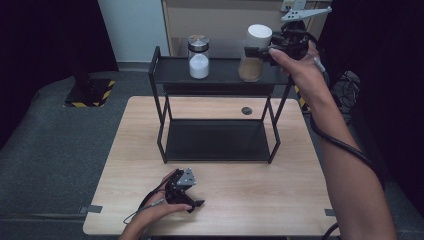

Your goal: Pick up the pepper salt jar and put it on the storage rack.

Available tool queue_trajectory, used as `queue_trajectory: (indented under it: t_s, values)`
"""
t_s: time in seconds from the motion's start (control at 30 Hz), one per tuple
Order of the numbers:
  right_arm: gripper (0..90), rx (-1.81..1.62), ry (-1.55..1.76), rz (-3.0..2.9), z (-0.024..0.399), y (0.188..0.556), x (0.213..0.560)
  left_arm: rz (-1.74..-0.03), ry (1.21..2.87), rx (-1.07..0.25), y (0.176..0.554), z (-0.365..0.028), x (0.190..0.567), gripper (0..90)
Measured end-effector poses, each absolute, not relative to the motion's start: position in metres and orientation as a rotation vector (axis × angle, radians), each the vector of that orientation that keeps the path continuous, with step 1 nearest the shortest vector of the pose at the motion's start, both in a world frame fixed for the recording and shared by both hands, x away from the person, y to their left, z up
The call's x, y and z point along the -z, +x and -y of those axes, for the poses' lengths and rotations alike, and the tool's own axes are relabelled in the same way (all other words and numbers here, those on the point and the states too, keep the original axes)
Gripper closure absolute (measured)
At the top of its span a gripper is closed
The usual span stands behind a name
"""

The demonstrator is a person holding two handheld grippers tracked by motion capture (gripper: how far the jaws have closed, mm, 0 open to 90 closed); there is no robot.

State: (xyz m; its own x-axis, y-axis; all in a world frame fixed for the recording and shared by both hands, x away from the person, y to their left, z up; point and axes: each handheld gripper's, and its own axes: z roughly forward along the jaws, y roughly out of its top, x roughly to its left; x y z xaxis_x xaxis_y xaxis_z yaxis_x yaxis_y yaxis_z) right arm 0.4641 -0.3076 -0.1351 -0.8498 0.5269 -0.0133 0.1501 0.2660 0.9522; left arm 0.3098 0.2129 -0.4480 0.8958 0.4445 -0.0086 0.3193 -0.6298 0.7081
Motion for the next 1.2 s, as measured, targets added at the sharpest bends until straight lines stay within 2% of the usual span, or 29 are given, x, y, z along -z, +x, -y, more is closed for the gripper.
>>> queue_trajectory:
  t_s: [0.53, 1.2]
  values:
    - [36.5, -1.578, 0.663, -2.226, 0.297, 0.483, 0.139, -0.539, 2.302, -0.212, 0.311, -0.213, 0.448, 0.0]
    - [36.3, -1.537, 0.699, -2.227, 0.292, 0.489, 0.140, -0.531, 2.304, -0.207, 0.312, -0.213, 0.448, 0.0]
